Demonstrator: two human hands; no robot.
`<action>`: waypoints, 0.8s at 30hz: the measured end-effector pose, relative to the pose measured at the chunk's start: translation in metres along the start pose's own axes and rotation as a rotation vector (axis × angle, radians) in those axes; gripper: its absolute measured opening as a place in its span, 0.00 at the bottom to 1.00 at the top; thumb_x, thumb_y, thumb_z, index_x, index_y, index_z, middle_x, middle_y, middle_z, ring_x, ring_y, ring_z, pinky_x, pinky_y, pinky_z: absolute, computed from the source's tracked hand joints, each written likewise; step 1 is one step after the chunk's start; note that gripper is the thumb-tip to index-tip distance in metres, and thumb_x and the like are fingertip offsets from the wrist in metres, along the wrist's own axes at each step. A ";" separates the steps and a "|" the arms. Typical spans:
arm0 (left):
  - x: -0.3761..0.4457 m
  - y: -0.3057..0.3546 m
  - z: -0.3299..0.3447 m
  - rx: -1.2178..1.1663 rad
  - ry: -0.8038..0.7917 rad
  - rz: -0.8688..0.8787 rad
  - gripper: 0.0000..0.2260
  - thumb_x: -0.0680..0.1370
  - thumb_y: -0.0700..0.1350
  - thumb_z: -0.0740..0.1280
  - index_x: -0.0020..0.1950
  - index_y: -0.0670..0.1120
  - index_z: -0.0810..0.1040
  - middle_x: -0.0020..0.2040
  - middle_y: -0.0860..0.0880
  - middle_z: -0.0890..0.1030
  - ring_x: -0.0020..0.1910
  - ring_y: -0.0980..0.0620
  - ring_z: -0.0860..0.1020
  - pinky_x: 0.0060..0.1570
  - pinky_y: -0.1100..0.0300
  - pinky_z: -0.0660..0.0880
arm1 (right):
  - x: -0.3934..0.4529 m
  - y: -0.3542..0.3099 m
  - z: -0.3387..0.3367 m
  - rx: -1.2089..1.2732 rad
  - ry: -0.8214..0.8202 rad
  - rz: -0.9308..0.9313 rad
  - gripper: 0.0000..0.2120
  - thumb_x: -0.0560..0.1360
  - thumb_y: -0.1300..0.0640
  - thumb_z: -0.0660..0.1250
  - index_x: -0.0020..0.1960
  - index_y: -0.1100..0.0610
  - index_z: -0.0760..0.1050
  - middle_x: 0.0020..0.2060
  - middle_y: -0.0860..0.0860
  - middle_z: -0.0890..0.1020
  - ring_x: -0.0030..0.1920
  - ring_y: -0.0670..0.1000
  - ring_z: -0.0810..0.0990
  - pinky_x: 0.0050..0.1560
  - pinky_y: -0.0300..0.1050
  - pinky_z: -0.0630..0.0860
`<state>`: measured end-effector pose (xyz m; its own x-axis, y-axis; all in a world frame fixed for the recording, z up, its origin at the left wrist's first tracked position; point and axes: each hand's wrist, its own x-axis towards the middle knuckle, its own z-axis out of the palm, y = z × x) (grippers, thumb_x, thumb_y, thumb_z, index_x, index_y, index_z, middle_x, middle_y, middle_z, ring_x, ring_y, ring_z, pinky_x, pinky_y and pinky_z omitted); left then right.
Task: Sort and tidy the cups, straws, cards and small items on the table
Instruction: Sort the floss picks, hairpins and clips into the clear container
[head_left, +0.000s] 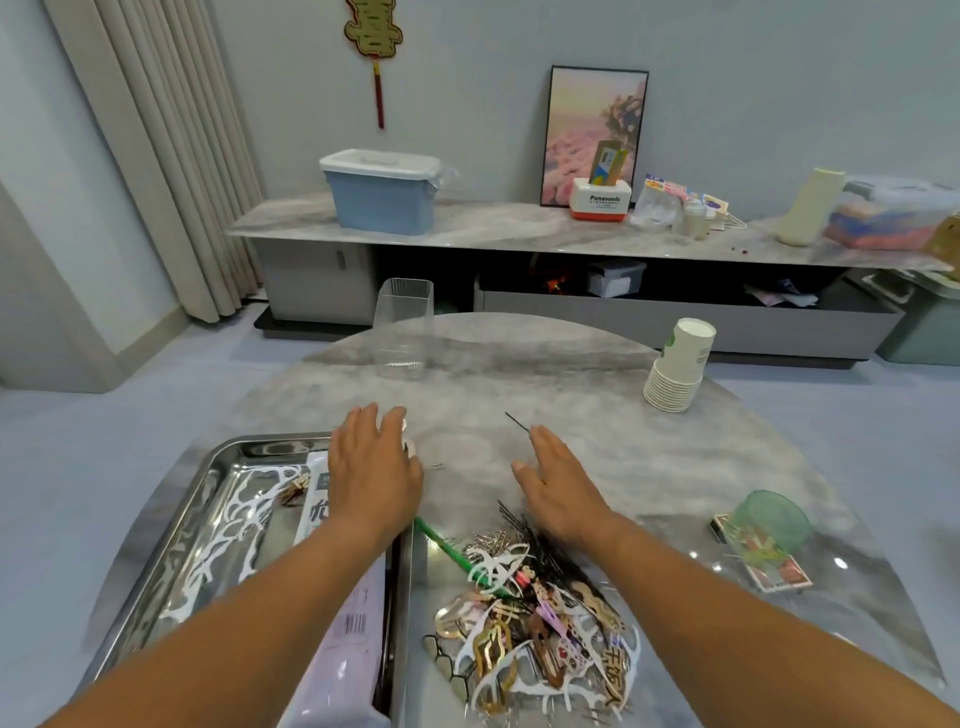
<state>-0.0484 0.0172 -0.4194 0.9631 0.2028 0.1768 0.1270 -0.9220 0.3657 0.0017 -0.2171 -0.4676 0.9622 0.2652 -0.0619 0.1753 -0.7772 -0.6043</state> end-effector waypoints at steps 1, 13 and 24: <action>0.005 -0.005 -0.003 -0.011 -0.018 -0.002 0.27 0.82 0.48 0.62 0.80 0.48 0.60 0.80 0.43 0.59 0.80 0.43 0.52 0.78 0.48 0.50 | 0.011 0.000 -0.001 -0.024 -0.011 -0.001 0.32 0.85 0.42 0.52 0.83 0.54 0.47 0.83 0.48 0.48 0.81 0.47 0.45 0.78 0.43 0.44; 0.107 -0.014 0.016 0.239 -0.383 -0.288 0.31 0.83 0.62 0.44 0.79 0.44 0.61 0.74 0.35 0.66 0.74 0.37 0.64 0.76 0.40 0.53 | 0.087 -0.002 0.021 -0.138 -0.096 -0.181 0.25 0.86 0.43 0.49 0.79 0.50 0.65 0.79 0.46 0.63 0.80 0.44 0.56 0.80 0.46 0.47; 0.084 -0.053 -0.019 0.136 -0.187 -0.232 0.16 0.80 0.43 0.61 0.68 0.43 0.70 0.62 0.42 0.78 0.60 0.40 0.76 0.61 0.47 0.71 | 0.036 -0.081 0.026 0.240 0.102 -0.063 0.16 0.81 0.48 0.65 0.37 0.52 0.78 0.33 0.48 0.82 0.36 0.48 0.80 0.43 0.51 0.79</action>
<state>0.0212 0.0897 -0.4064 0.9300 0.3604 -0.0723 0.3667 -0.8964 0.2489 0.0172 -0.1299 -0.4417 0.9692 0.2402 0.0551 0.1929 -0.6002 -0.7762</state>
